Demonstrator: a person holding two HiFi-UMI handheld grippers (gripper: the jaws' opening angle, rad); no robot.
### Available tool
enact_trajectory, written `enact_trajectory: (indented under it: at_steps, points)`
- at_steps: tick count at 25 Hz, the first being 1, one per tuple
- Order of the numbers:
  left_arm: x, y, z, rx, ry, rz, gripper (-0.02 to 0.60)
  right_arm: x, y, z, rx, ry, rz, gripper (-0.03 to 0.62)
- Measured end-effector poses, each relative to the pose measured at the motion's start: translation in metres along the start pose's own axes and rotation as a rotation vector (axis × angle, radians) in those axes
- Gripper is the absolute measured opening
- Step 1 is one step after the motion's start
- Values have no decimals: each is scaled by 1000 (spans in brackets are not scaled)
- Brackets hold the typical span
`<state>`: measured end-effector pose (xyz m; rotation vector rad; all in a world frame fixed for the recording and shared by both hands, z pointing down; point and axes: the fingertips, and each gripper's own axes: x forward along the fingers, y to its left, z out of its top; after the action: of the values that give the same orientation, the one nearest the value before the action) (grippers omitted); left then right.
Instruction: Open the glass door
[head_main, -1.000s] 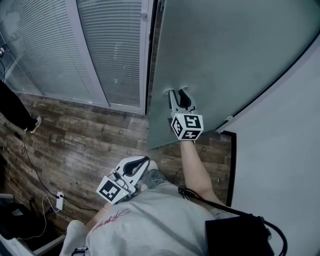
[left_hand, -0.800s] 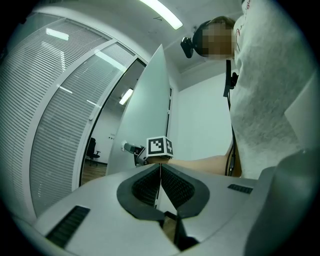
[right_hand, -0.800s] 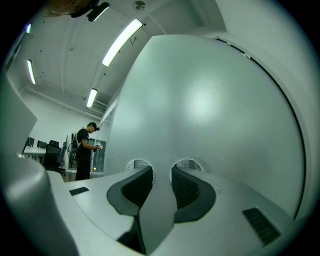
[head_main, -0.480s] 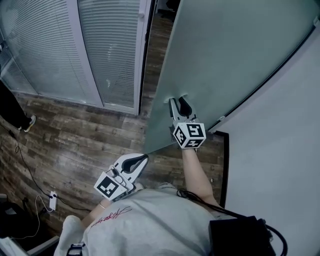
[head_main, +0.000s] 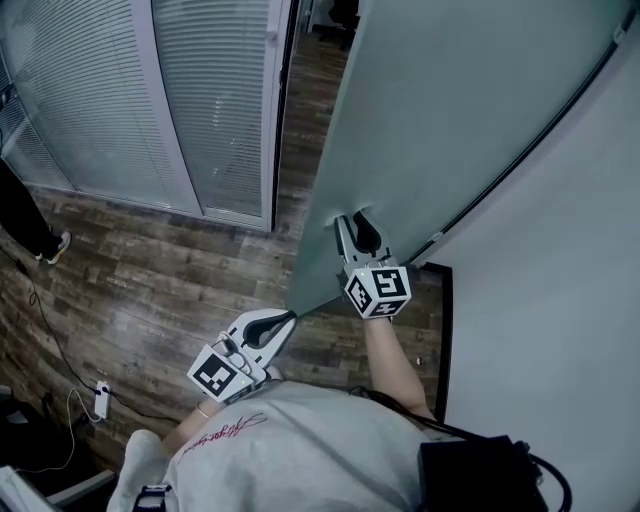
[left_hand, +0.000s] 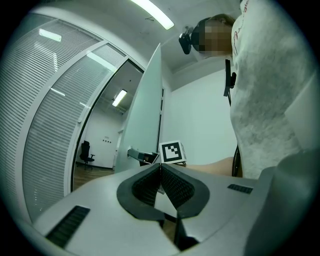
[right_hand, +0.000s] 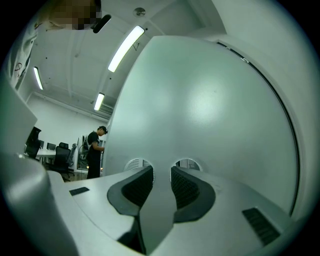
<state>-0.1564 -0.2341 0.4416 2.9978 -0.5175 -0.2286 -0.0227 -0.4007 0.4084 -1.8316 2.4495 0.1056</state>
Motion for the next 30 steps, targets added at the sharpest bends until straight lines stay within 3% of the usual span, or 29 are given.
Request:
enact_trajectory:
  at_steps: [10, 14, 22, 30]
  points:
    - [12, -61, 7, 13, -49, 27, 18, -60, 8, 6, 0, 4, 75, 121]
    - [16, -76, -3, 6, -17, 57, 18, -72, 9, 8, 0, 16, 102, 121]
    - [21, -132, -5, 9, -26, 64, 18, -123, 7, 15, 11, 2, 131, 120]
    - [31, -163, -12, 42, -3, 55, 18, -164, 2, 18, 19, -1, 168, 118]
